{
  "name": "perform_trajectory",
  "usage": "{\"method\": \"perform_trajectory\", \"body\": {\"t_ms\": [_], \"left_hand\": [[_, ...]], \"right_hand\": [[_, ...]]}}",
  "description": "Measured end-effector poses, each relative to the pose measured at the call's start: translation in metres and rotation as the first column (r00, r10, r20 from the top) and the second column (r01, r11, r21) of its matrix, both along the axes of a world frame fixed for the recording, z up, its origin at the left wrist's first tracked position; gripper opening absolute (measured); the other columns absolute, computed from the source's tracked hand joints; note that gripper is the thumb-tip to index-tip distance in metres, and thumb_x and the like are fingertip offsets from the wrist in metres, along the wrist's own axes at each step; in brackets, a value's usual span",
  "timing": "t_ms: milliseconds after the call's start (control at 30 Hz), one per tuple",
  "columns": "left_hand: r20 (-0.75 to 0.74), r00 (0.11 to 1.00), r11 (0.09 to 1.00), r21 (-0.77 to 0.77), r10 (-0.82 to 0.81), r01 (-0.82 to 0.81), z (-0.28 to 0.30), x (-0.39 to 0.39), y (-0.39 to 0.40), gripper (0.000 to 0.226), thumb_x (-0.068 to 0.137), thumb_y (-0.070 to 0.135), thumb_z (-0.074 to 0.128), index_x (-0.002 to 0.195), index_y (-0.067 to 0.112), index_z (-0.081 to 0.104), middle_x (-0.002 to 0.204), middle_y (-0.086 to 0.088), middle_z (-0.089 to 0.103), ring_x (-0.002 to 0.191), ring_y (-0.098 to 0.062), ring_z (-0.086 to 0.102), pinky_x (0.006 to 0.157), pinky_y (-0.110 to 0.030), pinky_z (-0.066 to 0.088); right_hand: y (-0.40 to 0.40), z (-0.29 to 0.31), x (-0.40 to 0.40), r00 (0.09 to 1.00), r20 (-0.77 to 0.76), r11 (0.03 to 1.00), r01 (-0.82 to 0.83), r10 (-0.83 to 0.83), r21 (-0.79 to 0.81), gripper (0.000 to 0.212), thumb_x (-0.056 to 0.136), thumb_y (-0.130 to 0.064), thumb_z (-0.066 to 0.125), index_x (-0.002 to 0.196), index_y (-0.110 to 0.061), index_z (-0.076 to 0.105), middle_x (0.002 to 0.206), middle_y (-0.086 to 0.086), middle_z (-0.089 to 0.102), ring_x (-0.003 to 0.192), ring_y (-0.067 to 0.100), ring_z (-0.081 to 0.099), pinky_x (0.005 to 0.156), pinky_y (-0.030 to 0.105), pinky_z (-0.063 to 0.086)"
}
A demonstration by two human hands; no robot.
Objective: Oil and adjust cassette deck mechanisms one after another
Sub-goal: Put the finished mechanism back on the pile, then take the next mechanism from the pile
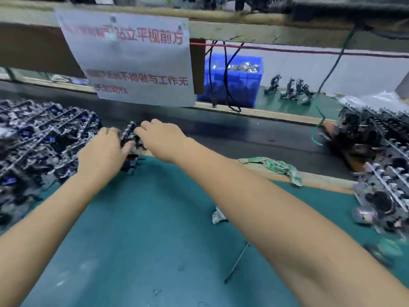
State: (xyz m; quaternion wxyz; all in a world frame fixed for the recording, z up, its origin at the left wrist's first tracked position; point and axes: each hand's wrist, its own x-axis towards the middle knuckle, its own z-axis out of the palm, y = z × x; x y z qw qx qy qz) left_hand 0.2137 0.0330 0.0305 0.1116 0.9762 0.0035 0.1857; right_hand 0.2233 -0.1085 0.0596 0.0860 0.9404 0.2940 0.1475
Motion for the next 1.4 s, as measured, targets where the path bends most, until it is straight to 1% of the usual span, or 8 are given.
{"method": "perform_trajectory", "body": {"t_ms": [200, 467, 700, 833, 967, 1067, 1233, 1400], "left_hand": [[-0.070, 0.997, 1.000, 0.008, -0.026, 0.026, -0.016, 0.034, 0.005, 0.028, 0.098, 0.015, 0.042, 0.102, -0.011, 0.053, 0.100, -0.037, 0.059, 0.095, -0.050, 0.055, 0.078, -0.049, 0.041], [-0.079, 0.938, 0.941, -0.002, -0.338, 0.339, -0.007, 0.015, -0.001, 0.025, 0.098, 0.018, 0.047, 0.111, 0.005, 0.064, 0.093, -0.024, 0.068, 0.085, -0.038, 0.063, 0.067, -0.040, 0.043], [0.084, 0.680, 0.685, 0.077, -0.729, 0.725, 0.020, -0.057, -0.052, 0.030, 0.095, 0.018, 0.050, 0.122, 0.014, 0.063, 0.097, -0.012, 0.073, 0.083, -0.032, 0.069, 0.068, -0.041, 0.054], [0.118, 0.532, 0.538, 0.028, -0.839, 0.842, 0.016, -0.122, -0.082, 0.040, 0.092, 0.029, 0.042, 0.122, 0.015, 0.063, 0.108, -0.002, 0.071, 0.085, -0.022, 0.070, 0.072, -0.032, 0.047], [0.178, 0.336, 0.357, 0.099, -0.925, 0.929, -0.010, -0.182, -0.109, 0.033, 0.091, 0.024, 0.049, 0.113, 0.011, 0.070, 0.110, 0.000, 0.070, 0.077, -0.018, 0.067, 0.071, -0.026, 0.053], [0.186, 0.249, 0.275, 0.129, -0.950, 0.953, -0.041, -0.215, -0.127, 0.028, 0.091, 0.025, 0.056, 0.110, 0.012, 0.072, 0.110, 0.001, 0.070, 0.067, -0.018, 0.062, 0.062, -0.025, 0.054], [0.173, 0.242, 0.243, -0.012, -0.955, 0.970, -0.067, -0.233, -0.147, 0.030, 0.087, 0.035, 0.066, 0.116, 0.026, 0.068, 0.119, 0.012, 0.064, 0.095, -0.015, 0.057, 0.080, -0.025, 0.050], [0.041, 0.315, 0.292, -0.280, -0.948, 0.915, -0.076, -0.229, -0.158, 0.081, 0.073, 0.043, 0.075, 0.141, 0.034, 0.032, 0.138, 0.016, 0.033, 0.130, -0.005, 0.031, 0.110, -0.020, 0.024]], "right_hand": [[0.032, -0.014, 0.049, 0.991, 0.069, 0.984, -0.103, 0.114, -0.144, 0.044, 0.101, -0.017, 0.035, 0.144, -0.020, 0.028, 0.152, -0.002, 0.027, 0.136, 0.017, 0.028, 0.096, 0.031, 0.034], [-0.009, -0.008, 0.037, 0.983, 0.123, 0.983, -0.120, 0.138, -0.141, 0.026, 0.097, -0.013, 0.043, 0.122, -0.015, 0.046, 0.124, -0.001, 0.058, 0.117, 0.021, 0.049, 0.090, 0.031, 0.036], [-0.096, 0.005, -0.070, 0.998, 0.004, 0.988, 0.061, -0.062, 0.141, 0.033, 0.088, -0.034, 0.063, 0.112, -0.017, 0.048, 0.111, -0.001, 0.051, 0.102, 0.020, 0.044, 0.073, 0.029, 0.032], [-0.138, 0.004, -0.170, 0.992, 0.053, 0.947, 0.096, -0.117, 0.305, 0.031, 0.069, -0.014, 0.081, 0.091, -0.008, 0.060, 0.088, 0.008, 0.056, 0.080, 0.029, 0.050, 0.065, 0.039, 0.044], [-0.167, -0.032, -0.262, 0.969, 0.170, 0.932, 0.115, -0.182, 0.343, 0.005, 0.080, -0.016, 0.062, 0.077, -0.012, 0.062, 0.077, 0.002, 0.056, 0.070, 0.021, 0.044, 0.062, 0.032, 0.038], [-0.185, -0.065, -0.309, 0.943, 0.276, 0.955, 0.104, -0.183, 0.278, 0.017, 0.088, -0.014, 0.056, 0.073, -0.013, 0.065, 0.075, 0.000, 0.059, 0.069, 0.021, 0.046, 0.068, 0.028, 0.036], [-0.200, -0.100, -0.344, 0.902, 0.380, 0.961, 0.111, -0.204, 0.254, 0.018, 0.082, -0.015, 0.059, 0.067, -0.014, 0.070, 0.072, -0.002, 0.064, 0.069, 0.021, 0.051, 0.073, 0.028, 0.037], [-0.208, -0.107, -0.353, 0.937, 0.251, 0.914, 0.136, -0.244, 0.382, 0.035, 0.087, -0.046, 0.053, 0.086, -0.018, 0.075, 0.085, -0.004, 0.068, 0.085, 0.015, 0.051, 0.082, 0.030, 0.037]]}}
